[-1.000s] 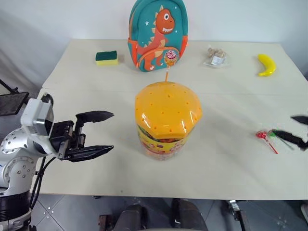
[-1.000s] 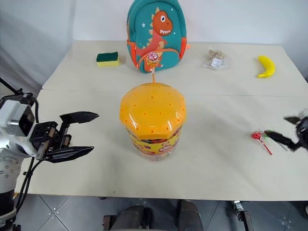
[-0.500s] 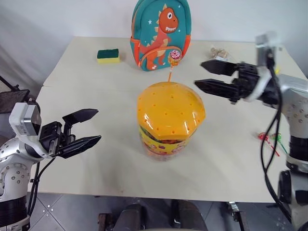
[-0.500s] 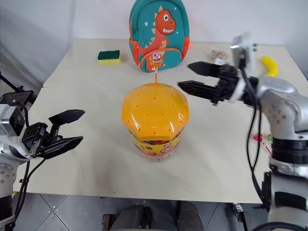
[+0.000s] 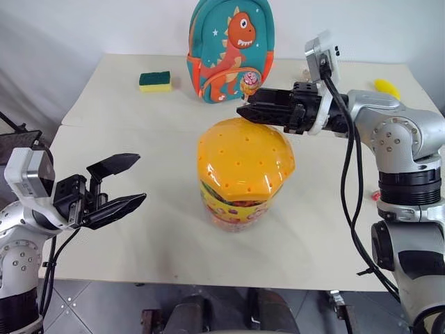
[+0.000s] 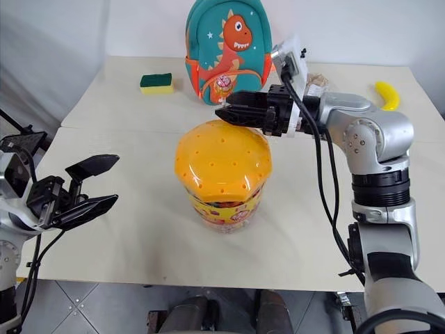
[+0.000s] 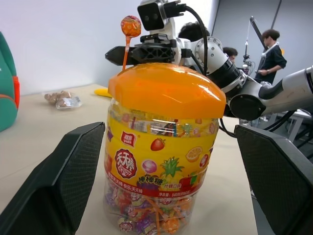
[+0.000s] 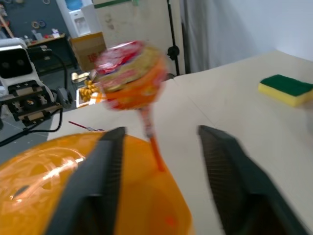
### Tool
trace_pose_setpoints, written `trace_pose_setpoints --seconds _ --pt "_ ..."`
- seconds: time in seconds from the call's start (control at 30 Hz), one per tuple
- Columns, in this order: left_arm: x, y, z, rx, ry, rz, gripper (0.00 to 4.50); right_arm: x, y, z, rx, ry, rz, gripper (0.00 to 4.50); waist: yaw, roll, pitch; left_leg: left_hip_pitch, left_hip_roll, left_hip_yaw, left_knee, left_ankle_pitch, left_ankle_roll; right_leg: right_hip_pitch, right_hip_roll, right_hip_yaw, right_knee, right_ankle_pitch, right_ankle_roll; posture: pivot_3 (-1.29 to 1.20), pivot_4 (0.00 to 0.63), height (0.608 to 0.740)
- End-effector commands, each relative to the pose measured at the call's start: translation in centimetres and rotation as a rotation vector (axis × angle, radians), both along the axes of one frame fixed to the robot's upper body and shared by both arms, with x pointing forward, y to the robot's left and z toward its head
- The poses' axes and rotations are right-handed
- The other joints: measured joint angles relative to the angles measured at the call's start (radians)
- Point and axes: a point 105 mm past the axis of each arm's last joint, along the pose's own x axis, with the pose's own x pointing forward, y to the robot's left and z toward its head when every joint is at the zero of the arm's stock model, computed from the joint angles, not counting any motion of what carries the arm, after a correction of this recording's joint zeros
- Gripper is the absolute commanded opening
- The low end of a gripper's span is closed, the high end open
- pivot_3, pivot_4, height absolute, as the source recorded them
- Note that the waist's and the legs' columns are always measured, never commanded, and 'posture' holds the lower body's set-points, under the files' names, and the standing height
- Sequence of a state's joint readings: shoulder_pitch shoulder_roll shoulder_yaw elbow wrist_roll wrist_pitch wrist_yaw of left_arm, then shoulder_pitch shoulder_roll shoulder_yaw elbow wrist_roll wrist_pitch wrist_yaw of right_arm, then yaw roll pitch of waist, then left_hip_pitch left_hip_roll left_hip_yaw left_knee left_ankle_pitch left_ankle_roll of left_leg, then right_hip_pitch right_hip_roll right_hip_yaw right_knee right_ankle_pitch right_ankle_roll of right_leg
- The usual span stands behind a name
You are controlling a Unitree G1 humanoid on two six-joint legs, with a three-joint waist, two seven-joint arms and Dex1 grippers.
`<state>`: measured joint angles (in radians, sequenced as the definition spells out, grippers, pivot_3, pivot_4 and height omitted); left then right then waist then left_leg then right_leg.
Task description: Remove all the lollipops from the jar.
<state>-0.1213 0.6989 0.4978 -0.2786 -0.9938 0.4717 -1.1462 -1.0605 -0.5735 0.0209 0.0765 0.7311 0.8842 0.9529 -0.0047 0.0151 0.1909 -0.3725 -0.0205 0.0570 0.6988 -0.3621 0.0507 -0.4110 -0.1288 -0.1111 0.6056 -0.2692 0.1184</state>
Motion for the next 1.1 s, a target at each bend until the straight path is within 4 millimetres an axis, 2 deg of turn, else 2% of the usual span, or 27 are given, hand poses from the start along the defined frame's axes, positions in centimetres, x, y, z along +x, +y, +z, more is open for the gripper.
trace_pose_setpoints --seconds 0.03,0.13,0.17,0.27,0.33,0.43,0.5,0.57,0.63,0.7,0.8,0.9,0.97,1.03,1.1 --pt "-0.8 -0.2 1.0 -0.001 -0.069 -0.002 4.5 -0.3 0.7 0.5 -0.015 -0.024 0.028 1.14 -0.001 0.0 0.0 0.0 0.0 0.0 0.0 0.0 0.0 0.0 0.0 0.0 0.0 0.0 0.0 0.0 0.15 0.74" --pt "-0.9 -0.3 1.0 0.003 -0.076 -0.002 4.5 -0.2 0.2 1.3 0.008 -0.06 0.038 0.07 -0.002 0.0 0.0 0.0 0.0 0.0 0.0 0.0 0.0 0.0 0.0 0.0 0.0 0.0 0.0 0.0 0.15 0.74" --pt "-0.9 -0.4 1.1 0.003 -0.079 -0.003 4.5 -0.2 0.0 1.6 0.017 -0.075 0.042 0.03 -0.003 0.0 0.0 0.0 0.0 0.0 0.0 0.0 0.0 0.0 0.0 0.0 0.0 0.0 0.0 0.0 0.15 0.74" --pt "-0.7 -1.0 1.4 0.01 -0.093 -0.036 4.5 -1.2 -2.1 5.0 0.212 -0.18 0.102 0.03 0.003 0.0 0.0 0.0 0.0 0.0 0.0 0.0 0.0 0.0 0.001 0.0 0.0 0.0 0.0 0.0 0.15 0.74" --pt "-0.5 -1.4 1.6 0.016 -0.1 -0.058 4.5 -1.4 -3.6 6.5 0.302 -0.207 0.08 0.03 0.006 0.0 0.0 -0.001 -0.001 0.0 0.0 0.0 0.001 0.0 0.001 0.0 0.0 0.0 0.0 0.0 0.15 0.74" --pt "-0.5 -2.3 1.7 0.046 -0.107 -0.11 4.5 -0.8 -7.1 8.0 0.343 -0.258 -0.073 0.03 0.004 0.0 0.0 -0.001 -0.002 -0.001 0.0 0.0 0.001 0.0 0.001 0.0 0.0 0.0 0.0 0.0 0.15 0.74" --pt "-0.5 -2.7 1.7 0.065 -0.107 -0.142 4.5 -0.3 -9.4 7.7 0.281 -0.264 -0.195 0.03 0.004 -0.001 0.0 -0.001 -0.002 -0.001 -0.001 0.0 0.001 0.0 0.001 0.0 0.0 0.0 0.0 0.0 0.15 0.74" --pt "-0.6 -3.2 1.3 0.104 -0.101 -0.18 4.5 0.5 -12.9 5.3 0.071 -0.226 -0.386 0.03 0.005 -0.001 0.0 -0.001 -0.002 -0.001 -0.001 0.0 0.001 0.0 0.001 0.0 -0.001 0.0 0.0 0.0 0.15 0.74" --pt "-0.7 -3.4 1.0 0.13 -0.088 -0.21 4.5 0.7 -16.3 3.6 -0.058 -0.153 -0.548 0.03 0.01 -0.001 0.0 -0.001 -0.002 -0.001 -0.001 0.0 0.001 0.0 0.001 -0.001 -0.002 0.0 0.0 0.0 0.15 0.74" --pt "-0.8 -3.5 0.4 0.167 -0.079 -0.231 4.5 0.6 -19.5 2.1 -0.124 -0.072 -0.694 0.03 0.005 -0.001 0.001 -0.001 -0.002 0.002 -0.002 0.0 0.001 0.0 0.0 -0.001 -0.004 0.0 0.0 0.0 0.15 0.74" --pt "-0.8 -3.5 -0.3 0.204 -0.058 -0.254 4.5 -0.4 -24.0 -2.2 -0.313 0.055 -0.87 0.03 0.002 -0.001 0.001 0.0 0.0 0.007 -0.002 0.0 0.002 0.0 0.001 -0.003 -0.004 0.0 0.001 0.0 0.15 0.74" --pt "-0.8 -3.5 -0.9 0.234 -0.043 -0.272 4.5 -2.1 -27.3 -7.3 -0.542 0.196 -0.989 0.03 0.003 0.0 0.0 0.002 0.003 0.009 -0.002 0.0 0.001 0.0 0.0 -0.003 -0.003 0.0 0.001 0.0 0.15 0.74" --pt "-0.9 -3.5 -0.9 0.238 -0.045 -0.278 4.5 -3.1 -29.0 -9.8 -0.666 0.231 -1.022 0.03 0.004 0.0 0.0 0.002 0.003 0.009 -0.002 0.0 0.001 0.0 0.0 -0.003 -0.003 0.0 0.001 0.0 0.15 0.74" --pt "-1.1 -3.6 -0.9 0.244 -0.044 -0.285 4.5 -4.0 -30.6 -11.6 -0.768 0.262 -1.064 0.03 0.005 0.0 0.0 0.002 0.002 0.009 -0.001 0.0 0.001 0.0 0.0 -0.002 -0.003 0.0 0.001 0.0 0.15 0.74" --pt "-1.5 -3.8 -1.0 0.26 -0.035 -0.297 4.5 -4.5 -31.6 -12.8 -0.741 0.324 -1.119 0.03 0.003 0.001 0.0 0.002 0.002 0.009 -0.001 0.0 0.001 0.0 0.0 -0.002 -0.003 0.0 0.001 0.0 0.15 0.74"
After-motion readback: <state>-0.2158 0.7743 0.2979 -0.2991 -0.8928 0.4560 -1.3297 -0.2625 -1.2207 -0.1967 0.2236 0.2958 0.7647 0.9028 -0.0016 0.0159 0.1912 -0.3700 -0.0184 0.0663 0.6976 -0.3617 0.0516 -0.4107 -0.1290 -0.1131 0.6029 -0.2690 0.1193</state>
